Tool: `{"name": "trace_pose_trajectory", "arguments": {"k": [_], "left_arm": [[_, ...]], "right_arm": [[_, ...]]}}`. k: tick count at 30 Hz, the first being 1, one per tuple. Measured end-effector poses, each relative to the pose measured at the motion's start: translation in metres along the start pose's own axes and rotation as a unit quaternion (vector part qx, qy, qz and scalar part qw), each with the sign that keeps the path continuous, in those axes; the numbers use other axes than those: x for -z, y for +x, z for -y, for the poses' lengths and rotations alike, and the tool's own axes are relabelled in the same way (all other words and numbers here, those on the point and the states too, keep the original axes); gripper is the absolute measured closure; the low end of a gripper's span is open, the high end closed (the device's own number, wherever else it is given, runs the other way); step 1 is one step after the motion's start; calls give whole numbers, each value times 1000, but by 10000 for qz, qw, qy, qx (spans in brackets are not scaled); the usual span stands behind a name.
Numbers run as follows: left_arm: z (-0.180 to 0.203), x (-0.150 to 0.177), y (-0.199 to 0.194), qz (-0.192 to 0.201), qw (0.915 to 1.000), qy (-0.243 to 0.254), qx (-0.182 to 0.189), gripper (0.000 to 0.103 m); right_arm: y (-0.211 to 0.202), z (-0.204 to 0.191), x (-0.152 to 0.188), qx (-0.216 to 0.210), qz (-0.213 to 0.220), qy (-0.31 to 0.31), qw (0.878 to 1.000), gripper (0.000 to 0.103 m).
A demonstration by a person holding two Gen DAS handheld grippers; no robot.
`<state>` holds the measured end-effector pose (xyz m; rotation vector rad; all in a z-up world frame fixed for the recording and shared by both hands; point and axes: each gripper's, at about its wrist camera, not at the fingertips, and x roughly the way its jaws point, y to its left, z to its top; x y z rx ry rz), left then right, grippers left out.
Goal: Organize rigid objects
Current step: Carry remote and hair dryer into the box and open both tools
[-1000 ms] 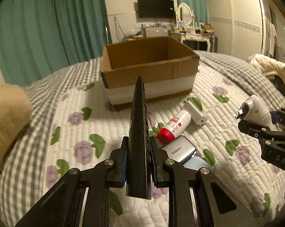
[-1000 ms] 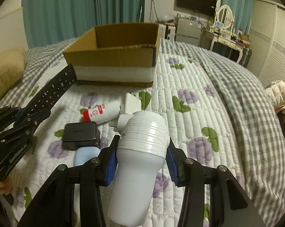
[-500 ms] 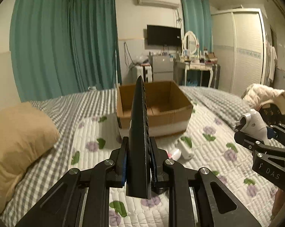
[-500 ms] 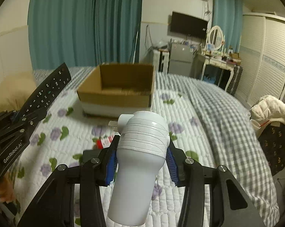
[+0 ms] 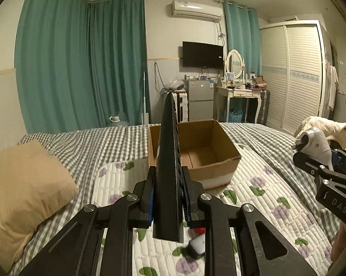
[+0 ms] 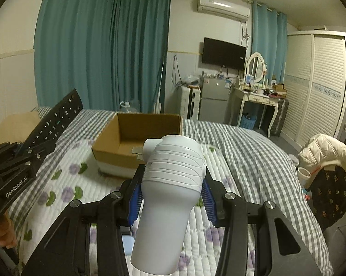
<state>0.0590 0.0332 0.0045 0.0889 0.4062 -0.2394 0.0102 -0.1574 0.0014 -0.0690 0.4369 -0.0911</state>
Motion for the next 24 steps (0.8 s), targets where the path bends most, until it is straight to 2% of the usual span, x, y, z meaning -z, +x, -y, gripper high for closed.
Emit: {"name": "trace_pose_trajectory", "arguments": {"k": [11,16,24], "left_arm": [[0,-17,36,12,10000,57,-2,83],[3,-24,56,-16,9999,125,38,83],[7,-34,94,-91,9998,128,97,83]], "right_arm": [[30,-4,-31,-193,241,-118,9995,58],[56,-2,-39,-398,112,27,9991,58],[93,-4,-57,-396,180,-150,9989,58]]}}
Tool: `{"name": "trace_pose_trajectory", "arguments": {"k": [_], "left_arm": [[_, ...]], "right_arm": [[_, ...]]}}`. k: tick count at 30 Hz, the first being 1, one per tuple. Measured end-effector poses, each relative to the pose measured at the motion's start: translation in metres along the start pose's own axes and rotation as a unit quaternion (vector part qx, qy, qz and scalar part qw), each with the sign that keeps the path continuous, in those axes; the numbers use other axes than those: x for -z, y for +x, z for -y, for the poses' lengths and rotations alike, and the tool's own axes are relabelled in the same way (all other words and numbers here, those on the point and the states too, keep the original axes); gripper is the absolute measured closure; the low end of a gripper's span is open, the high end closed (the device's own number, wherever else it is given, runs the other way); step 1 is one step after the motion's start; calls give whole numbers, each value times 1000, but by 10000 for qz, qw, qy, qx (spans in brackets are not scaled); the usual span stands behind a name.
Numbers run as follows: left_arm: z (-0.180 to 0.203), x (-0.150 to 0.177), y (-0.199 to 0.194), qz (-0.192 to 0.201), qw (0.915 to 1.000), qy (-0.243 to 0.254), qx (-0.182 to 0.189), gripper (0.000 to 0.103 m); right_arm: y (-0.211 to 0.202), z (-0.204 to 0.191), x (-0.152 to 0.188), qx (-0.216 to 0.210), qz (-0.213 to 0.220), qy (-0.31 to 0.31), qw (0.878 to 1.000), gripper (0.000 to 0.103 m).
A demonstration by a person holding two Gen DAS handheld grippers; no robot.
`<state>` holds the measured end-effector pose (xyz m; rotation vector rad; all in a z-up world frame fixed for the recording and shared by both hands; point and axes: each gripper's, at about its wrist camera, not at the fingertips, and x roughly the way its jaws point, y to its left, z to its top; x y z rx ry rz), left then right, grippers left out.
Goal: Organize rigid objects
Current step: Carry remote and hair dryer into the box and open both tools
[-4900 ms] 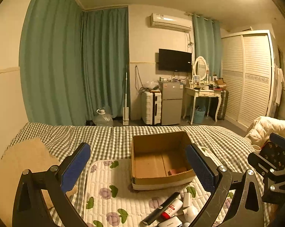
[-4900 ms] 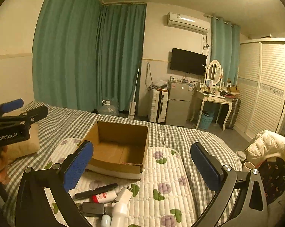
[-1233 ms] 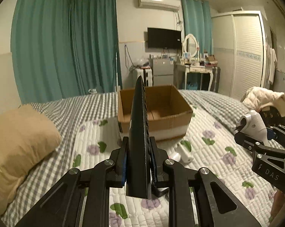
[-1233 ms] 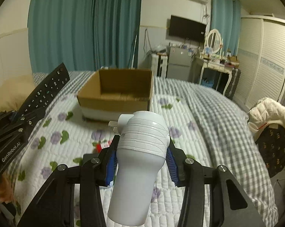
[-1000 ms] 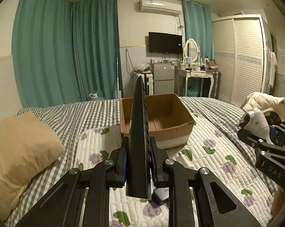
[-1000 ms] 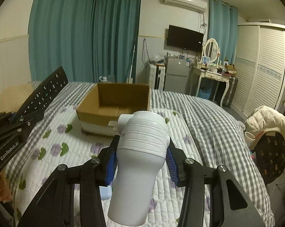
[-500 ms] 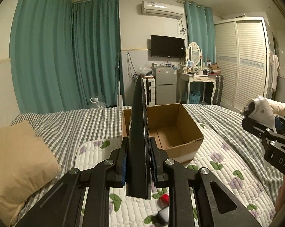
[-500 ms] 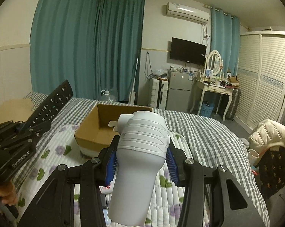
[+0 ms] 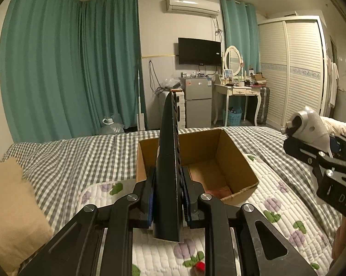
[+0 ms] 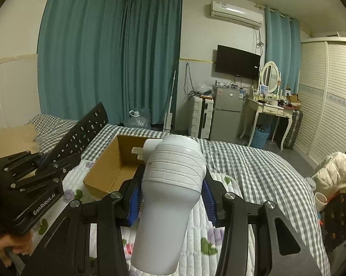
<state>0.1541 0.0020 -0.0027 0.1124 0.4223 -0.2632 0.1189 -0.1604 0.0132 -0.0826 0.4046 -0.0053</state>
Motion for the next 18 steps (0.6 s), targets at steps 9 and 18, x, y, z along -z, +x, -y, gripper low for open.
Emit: {"name": "trace_pose_trajectory", "arguments": {"k": [9,18], "left_arm": [[-8,-8,51,-235,9996,92,87,83],[-13,0,113,-695,9975,55,119,83]], "right_arm": [[60,-3,-15,-145,-101,-214,9996,58],[130,-9,-9,-294,-562,-238,9977,58]]}}
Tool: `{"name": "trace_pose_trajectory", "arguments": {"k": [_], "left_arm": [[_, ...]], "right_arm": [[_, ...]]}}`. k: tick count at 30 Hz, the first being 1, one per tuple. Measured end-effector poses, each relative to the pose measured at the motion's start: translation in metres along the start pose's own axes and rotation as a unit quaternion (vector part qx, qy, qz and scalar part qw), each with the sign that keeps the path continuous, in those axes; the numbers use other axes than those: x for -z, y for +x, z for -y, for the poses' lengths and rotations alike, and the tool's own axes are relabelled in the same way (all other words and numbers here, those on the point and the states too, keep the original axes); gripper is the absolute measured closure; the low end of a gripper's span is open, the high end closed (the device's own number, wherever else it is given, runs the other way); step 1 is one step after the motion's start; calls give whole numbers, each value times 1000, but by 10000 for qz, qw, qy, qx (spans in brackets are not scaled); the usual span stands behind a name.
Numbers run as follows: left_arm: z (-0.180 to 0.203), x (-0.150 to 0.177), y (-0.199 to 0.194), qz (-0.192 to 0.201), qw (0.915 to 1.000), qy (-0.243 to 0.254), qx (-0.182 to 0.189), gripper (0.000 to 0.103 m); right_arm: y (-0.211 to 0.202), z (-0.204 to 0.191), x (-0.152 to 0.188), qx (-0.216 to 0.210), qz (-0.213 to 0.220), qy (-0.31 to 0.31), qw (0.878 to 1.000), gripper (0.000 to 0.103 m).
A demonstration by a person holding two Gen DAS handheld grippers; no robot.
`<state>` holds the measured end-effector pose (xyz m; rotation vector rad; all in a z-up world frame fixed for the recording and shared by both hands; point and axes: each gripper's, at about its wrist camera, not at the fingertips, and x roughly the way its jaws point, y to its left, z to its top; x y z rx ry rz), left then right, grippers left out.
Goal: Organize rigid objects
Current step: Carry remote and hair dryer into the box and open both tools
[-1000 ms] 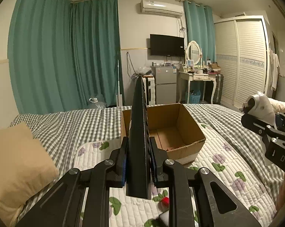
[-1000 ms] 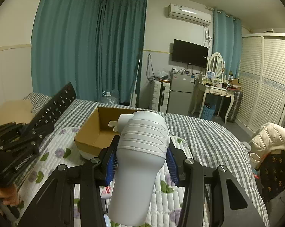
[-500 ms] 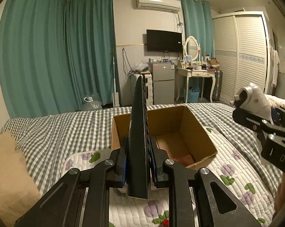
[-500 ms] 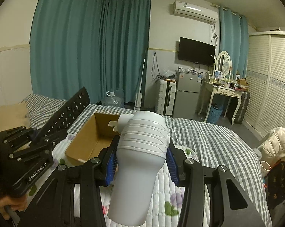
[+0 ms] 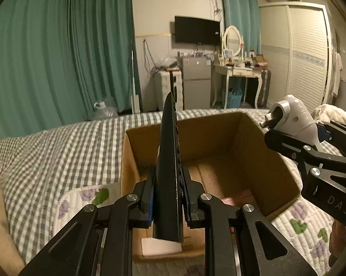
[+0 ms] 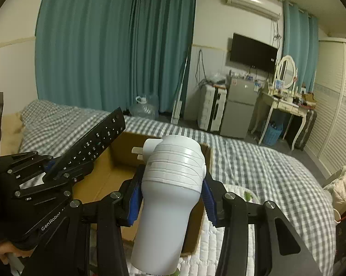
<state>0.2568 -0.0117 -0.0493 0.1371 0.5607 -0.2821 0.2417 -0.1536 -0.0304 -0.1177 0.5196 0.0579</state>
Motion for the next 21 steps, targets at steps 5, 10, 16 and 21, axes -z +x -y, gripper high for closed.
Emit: {"name": "trace_pose_trajectory", "arguments": {"k": [5,10,16,21], "left_arm": [[-4,-3,25,-222,9997,-44,-50,83],[3,1,46,-499,9987,50,63,83],[10,4,56,-601,9981,151,47,83],[14,8,57,-608,9980,191,30,83]], "right_arm": [[38,6,5,-83,-383,22,9992,58],[69,5,19,-154,-917,51,9957,58],[78,-4,27,-70,-1038,-241,9943,58],[75,-9,31,29,-959,-385,9946,58]]}}
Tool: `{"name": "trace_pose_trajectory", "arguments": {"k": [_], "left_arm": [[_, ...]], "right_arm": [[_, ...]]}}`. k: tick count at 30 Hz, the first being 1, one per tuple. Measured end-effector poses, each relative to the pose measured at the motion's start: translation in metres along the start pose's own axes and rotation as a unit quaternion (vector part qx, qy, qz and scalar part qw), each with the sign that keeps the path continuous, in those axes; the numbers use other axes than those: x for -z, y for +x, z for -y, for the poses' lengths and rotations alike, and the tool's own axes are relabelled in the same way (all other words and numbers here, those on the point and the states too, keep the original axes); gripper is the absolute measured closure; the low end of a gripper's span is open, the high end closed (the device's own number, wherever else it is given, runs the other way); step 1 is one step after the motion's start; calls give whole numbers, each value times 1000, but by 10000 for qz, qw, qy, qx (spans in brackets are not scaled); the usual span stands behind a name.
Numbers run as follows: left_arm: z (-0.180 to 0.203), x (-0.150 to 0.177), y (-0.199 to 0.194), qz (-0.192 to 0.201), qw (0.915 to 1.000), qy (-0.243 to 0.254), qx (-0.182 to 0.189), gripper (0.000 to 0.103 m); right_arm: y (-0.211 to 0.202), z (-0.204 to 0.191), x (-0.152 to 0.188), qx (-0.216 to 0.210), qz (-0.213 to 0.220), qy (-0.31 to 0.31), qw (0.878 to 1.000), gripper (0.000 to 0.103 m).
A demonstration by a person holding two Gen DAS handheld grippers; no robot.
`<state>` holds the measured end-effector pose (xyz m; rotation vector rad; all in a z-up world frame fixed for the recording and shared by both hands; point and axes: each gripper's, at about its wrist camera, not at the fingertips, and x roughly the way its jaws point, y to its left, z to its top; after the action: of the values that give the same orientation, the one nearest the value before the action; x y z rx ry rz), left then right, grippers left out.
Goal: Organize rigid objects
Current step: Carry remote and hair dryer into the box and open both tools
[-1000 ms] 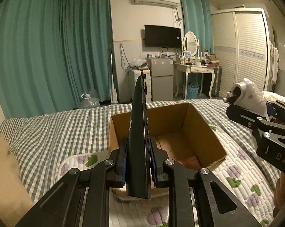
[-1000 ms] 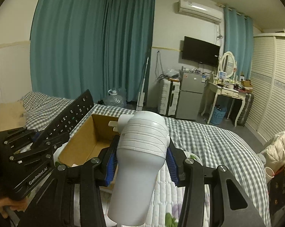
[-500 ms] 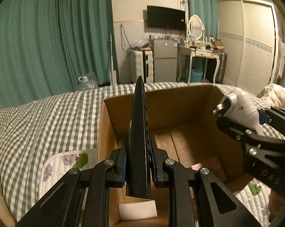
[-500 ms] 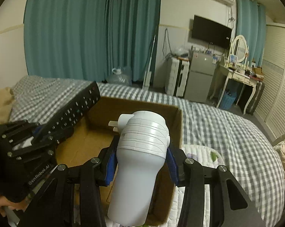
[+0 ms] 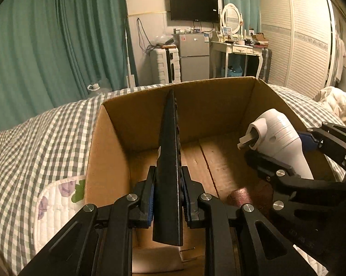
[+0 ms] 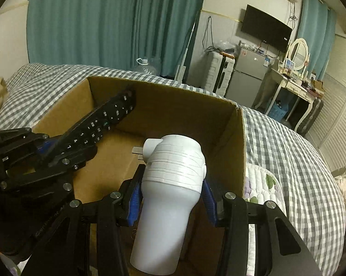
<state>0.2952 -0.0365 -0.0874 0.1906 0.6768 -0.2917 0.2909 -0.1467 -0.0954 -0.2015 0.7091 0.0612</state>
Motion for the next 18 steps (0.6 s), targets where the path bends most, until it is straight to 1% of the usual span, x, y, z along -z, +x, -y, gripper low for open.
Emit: {"name": "trace_pose_trajectory", "arguments": {"k": [4,5,6,7,8,9,11,12,13,15,18], "left_arm": [[-4,-6,-2,-55,9999,-139,22,79],[-6,-7,-4,-58,9999,-158,3,77],[-8,-9,-9,-16,9998,-186,-79,68],[-10,-9,-14,39,9997,-217,-124,62],[-12,-10,-18,102,9995,-256,-173,49],[-16,-11,-25,182,9991,-319,-218,45],[-20,-12,-32,229,9987,-384,-236,45],[-22,-13,-38,257,9985,-419,-252,43],[-23,-14,-42,274,9983,-434,-269,40],[-23,-17,-54,319,9980,-449,-302,25],[-22,-16,-74,476,9973,-436,-351,22]], "right_arm": [[-3,3,0,-103,-16,107,9999,57],[-5,4,0,-163,-28,143,9998,52],[-9,5,-1,-154,-8,143,9998,49],[-14,5,-1,-68,41,129,9999,43],[-18,6,-2,0,93,123,9999,41],[-24,8,-2,27,155,146,9998,40],[-34,14,-3,-6,207,244,9995,39],[-40,17,-4,7,237,289,9993,38],[-45,19,-4,37,266,311,9992,37],[-56,22,-5,105,346,337,9988,35],[-82,29,-5,233,603,449,9969,28]]}}
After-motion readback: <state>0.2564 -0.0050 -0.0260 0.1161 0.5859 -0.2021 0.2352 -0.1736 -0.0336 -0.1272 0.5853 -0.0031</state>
